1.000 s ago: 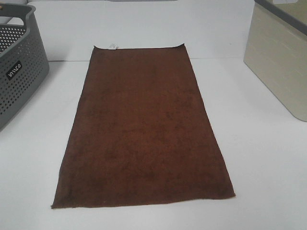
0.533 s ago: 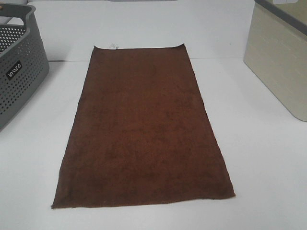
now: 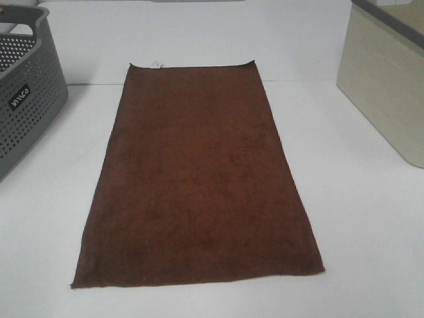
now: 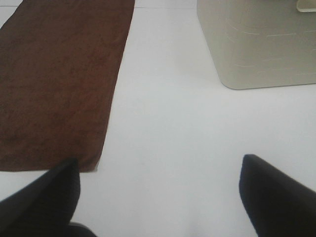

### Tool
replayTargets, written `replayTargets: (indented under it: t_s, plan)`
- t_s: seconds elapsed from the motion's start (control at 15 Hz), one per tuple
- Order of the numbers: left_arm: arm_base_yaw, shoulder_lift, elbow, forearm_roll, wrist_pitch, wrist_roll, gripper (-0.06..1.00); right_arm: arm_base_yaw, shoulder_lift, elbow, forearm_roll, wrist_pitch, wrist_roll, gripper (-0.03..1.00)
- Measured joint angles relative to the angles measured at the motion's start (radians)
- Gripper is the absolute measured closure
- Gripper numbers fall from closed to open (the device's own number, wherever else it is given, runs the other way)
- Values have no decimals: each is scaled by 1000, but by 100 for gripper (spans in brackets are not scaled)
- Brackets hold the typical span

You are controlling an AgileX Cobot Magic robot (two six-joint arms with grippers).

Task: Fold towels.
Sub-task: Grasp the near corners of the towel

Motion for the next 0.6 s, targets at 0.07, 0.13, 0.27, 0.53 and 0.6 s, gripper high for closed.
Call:
replayTargets:
  t_s: [0.07,0.13,0.27,0.53,0.6]
  plan:
    - [0,0,0,0,0,0,26,0,0,0,0,0,0,14]
    - [0,0,0,0,0,0,26,0,0,0,0,0,0,14]
    - [0,0,0,0,0,0,26,0,0,0,0,0,0,14]
    - [0,0,0,0,0,0,26,0,0,0,0,0,0,14]
    - [0,0,0,0,0,0,26,0,0,0,0,0,0,14]
